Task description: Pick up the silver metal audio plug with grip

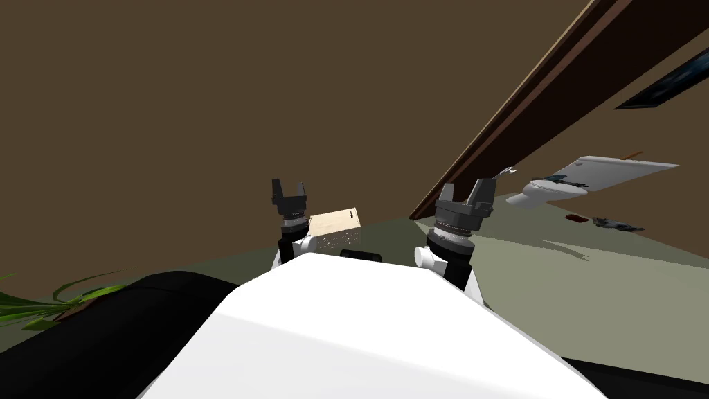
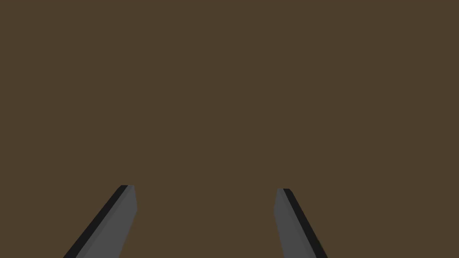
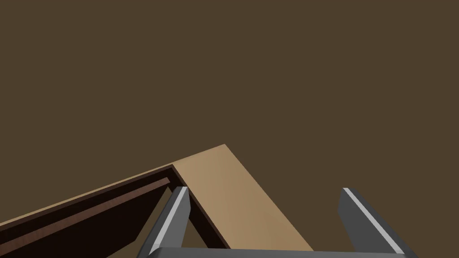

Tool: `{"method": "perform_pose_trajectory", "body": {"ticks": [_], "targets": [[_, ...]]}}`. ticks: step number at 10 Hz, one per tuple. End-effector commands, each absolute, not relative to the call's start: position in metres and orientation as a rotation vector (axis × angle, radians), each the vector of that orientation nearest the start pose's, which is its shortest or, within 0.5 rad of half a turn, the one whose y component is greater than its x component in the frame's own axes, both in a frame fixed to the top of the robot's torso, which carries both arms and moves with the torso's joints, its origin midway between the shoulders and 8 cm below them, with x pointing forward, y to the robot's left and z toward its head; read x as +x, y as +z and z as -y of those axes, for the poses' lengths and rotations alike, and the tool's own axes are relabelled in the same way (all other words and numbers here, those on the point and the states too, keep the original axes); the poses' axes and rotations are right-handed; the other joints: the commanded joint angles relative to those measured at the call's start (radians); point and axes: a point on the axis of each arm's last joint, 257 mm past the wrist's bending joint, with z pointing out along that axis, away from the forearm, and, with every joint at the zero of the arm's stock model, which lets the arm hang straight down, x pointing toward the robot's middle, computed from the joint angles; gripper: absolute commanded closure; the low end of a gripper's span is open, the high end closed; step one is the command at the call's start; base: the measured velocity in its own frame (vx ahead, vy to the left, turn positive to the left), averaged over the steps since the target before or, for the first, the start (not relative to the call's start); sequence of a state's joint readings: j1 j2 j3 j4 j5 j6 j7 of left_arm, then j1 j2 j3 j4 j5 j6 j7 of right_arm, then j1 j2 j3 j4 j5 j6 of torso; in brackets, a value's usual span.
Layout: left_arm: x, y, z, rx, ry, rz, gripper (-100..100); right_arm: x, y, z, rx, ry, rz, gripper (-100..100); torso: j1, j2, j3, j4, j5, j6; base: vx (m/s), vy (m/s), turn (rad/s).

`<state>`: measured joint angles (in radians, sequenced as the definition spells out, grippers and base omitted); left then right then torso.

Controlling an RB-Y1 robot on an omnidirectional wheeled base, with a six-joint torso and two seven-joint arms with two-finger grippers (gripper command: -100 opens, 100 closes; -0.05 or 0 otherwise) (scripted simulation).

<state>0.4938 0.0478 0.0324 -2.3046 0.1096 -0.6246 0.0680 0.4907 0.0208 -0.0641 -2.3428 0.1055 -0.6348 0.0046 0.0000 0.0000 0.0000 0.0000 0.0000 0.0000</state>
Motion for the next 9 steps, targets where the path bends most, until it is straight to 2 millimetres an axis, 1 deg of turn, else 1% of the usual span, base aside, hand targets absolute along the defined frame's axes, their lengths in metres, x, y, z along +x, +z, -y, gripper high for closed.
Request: {"method": "perform_pose_trajectory", "body": {"ticks": [1,3,6,9], "targets": [[0.324,0.05,-0.292,-0.594,-1.446,-0.506,-100,0.305,0.076,0.275,0.428,1.213,-0.523,0,0.0,0.0,0.0,0.0,0.0,0.0,0.012,-0.037,0.015],[0.34,0.036,-0.295,-0.627,-1.448,-0.551,-100,0.305,0.076,0.275,0.428,1.213,-0.523,0,-0.003,-0.001,-0.001,0.0,-0.001,0.0,0.017,-0.079,0.015],[0.369,0.005,-0.305,-0.714,-1.444,-0.616,-100,0.305,0.076,0.275,0.428,1.213,-0.523,0,-0.008,-0.003,-0.002,-0.001,-0.002,0.0,0.036,-0.123,0.018],[0.401,-0.028,-0.319,-0.82,-1.438,-0.669,-100,0.305,0.076,0.275,0.428,1.213,-0.522,0,-0.009,-0.001,-0.001,0.0,-0.002,0.0,0.012,-0.144,0.017]]}}
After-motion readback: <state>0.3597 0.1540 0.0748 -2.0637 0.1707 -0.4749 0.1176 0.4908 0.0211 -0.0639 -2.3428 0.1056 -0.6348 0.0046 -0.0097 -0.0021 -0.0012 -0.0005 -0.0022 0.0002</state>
